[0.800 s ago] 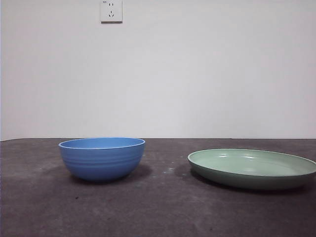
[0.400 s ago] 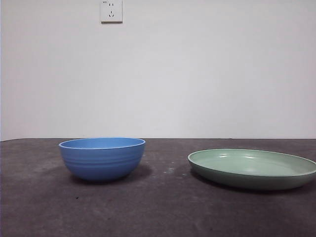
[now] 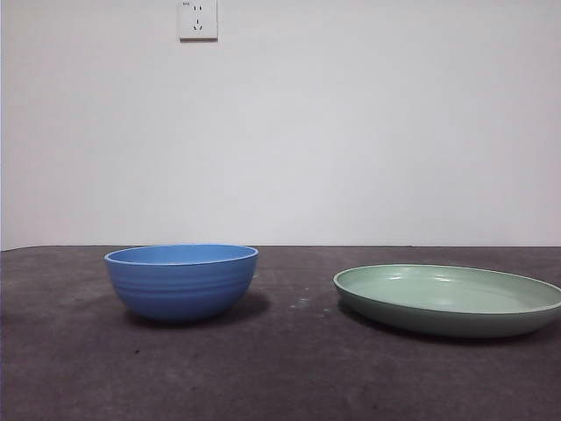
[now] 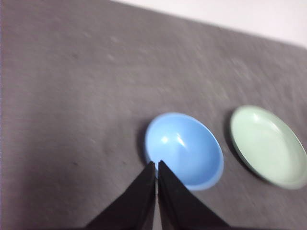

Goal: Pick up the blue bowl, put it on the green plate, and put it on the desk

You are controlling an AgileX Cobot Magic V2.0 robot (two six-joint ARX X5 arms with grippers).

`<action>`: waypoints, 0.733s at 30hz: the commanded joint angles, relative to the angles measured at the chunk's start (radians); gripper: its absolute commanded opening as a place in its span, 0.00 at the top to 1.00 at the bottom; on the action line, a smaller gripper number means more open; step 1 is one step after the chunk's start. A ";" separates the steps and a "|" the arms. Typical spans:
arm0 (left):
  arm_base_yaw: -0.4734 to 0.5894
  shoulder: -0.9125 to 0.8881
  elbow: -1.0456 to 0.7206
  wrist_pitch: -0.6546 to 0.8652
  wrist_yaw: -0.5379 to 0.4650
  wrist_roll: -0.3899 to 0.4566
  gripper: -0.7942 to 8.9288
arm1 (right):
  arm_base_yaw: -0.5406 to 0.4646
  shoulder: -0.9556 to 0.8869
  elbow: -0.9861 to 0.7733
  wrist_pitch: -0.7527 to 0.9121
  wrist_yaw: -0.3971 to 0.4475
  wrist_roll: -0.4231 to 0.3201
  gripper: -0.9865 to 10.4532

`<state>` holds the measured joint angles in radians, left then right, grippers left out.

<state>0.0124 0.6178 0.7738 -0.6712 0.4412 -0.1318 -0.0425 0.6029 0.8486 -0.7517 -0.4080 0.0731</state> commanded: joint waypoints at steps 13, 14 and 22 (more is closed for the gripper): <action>-0.219 0.143 0.163 -0.209 0.107 0.147 0.91 | 0.209 0.160 0.151 -0.335 -0.065 -0.164 0.90; -0.223 0.143 0.163 -0.209 0.107 0.147 0.91 | 0.217 0.160 0.151 -0.334 -0.066 -0.164 0.90; -0.223 0.143 0.163 -0.203 0.107 0.142 0.59 | 0.222 0.160 0.151 -0.334 -0.064 -0.159 0.62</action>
<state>-0.2077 0.7536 0.9154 -0.8860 0.5423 -0.0044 0.1761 0.7555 0.9810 -1.0912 -0.4706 -0.0795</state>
